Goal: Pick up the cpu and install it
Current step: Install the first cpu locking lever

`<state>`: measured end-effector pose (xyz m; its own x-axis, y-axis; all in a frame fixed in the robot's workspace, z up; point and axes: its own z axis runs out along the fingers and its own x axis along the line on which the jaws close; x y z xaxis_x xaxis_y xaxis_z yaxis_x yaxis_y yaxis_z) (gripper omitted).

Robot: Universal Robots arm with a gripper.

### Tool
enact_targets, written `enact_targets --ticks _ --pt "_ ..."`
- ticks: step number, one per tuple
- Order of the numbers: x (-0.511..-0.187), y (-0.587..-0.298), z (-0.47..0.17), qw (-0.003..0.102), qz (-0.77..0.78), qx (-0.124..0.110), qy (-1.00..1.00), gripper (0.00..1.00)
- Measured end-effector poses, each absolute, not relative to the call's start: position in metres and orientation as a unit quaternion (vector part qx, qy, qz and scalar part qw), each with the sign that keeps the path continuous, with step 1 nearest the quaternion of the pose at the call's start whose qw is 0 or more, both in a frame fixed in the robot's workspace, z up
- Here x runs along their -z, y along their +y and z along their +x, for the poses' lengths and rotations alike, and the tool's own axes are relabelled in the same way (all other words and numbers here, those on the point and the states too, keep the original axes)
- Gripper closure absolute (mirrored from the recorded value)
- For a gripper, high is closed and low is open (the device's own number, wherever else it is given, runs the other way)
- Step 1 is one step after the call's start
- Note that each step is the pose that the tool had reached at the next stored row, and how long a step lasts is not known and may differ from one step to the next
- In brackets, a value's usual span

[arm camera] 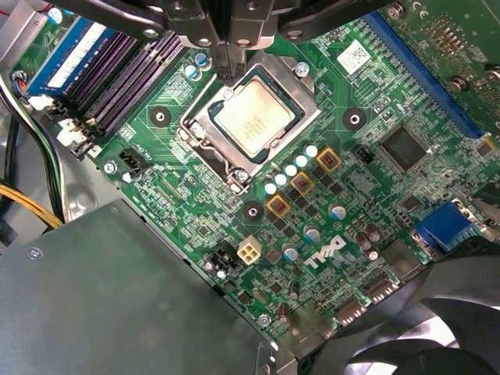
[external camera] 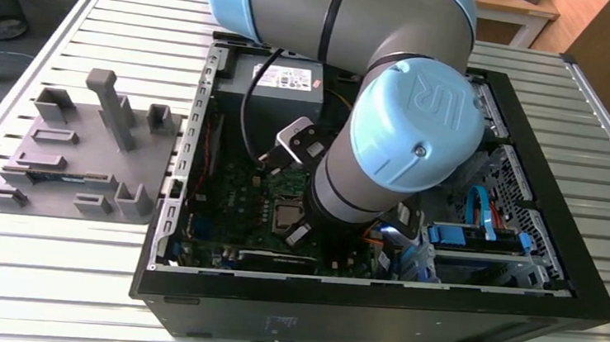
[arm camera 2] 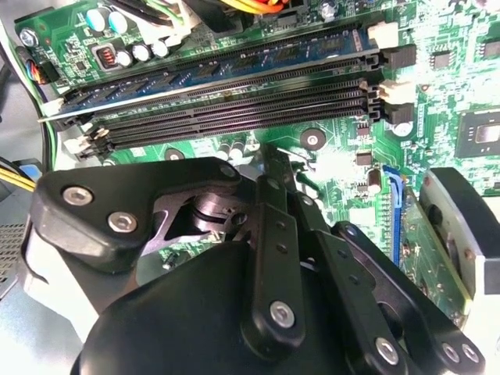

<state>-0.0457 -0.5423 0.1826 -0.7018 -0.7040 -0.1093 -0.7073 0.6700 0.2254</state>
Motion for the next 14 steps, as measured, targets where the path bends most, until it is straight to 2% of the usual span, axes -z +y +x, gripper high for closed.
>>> enact_targets --ticks 14 --pt "-0.183 -0.5431 -0.0445 0.007 -0.386 -0.127 0.914 0.89"
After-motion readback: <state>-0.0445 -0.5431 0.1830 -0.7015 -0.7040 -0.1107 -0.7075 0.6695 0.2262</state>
